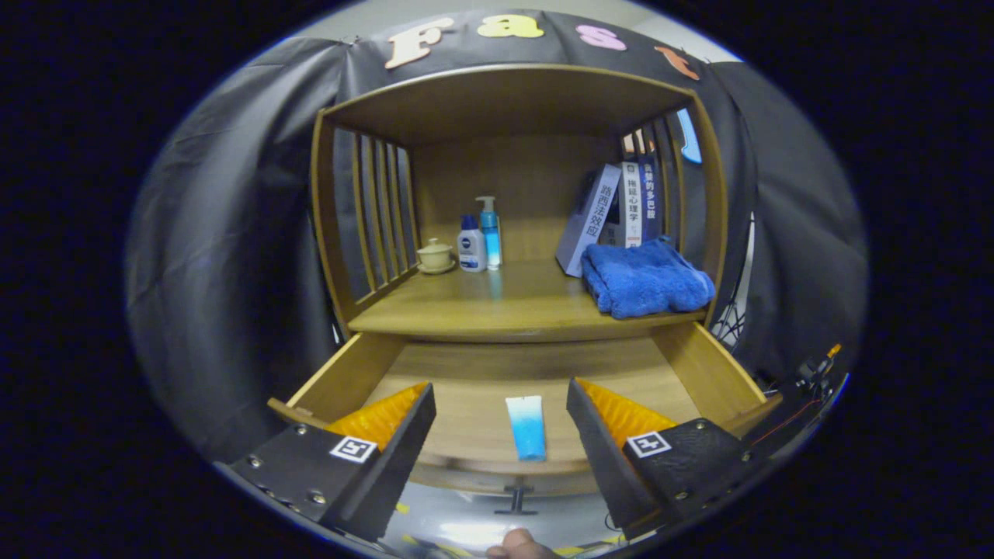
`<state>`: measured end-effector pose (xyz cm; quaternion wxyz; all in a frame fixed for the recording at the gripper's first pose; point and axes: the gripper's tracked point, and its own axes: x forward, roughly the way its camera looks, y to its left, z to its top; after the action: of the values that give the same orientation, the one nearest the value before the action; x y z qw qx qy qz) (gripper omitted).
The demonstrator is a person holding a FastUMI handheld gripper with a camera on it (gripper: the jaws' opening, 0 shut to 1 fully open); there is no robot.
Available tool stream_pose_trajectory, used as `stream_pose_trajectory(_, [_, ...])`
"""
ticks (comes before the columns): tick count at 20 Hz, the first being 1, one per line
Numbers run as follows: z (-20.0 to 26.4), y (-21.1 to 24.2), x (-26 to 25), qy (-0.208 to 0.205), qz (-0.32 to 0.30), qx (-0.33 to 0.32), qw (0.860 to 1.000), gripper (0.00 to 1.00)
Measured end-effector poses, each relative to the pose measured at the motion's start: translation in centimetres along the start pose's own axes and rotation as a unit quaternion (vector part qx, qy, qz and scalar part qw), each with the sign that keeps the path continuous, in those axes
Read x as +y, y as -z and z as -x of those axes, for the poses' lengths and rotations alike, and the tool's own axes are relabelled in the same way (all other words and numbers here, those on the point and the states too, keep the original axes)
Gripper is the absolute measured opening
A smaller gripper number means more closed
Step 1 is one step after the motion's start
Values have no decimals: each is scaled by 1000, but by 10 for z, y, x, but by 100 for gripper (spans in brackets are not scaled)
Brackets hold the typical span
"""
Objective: Pull open the drawer, take out the items inside it, and place them on the countertop above the cabinet.
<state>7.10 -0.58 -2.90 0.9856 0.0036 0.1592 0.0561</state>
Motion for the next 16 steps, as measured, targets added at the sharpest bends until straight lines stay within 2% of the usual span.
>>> stream_pose_trajectory(5, [-63, 36, -21, 15, 6, 138, 990, 100])
stream_pose_trajectory(8, [-84, 72, -29, 25, -2, 219, 975, 100])
stream_pose_trajectory(11, [-99, 87, -28, 24, -15, 263, 964, 100])
stream_pose_trajectory(14, [-97, 107, -27, 22, -18, 321, 947, 90])
stream_pose_trajectory(16, [-100, 114, -26, 23, -23, 341, 940, 82])
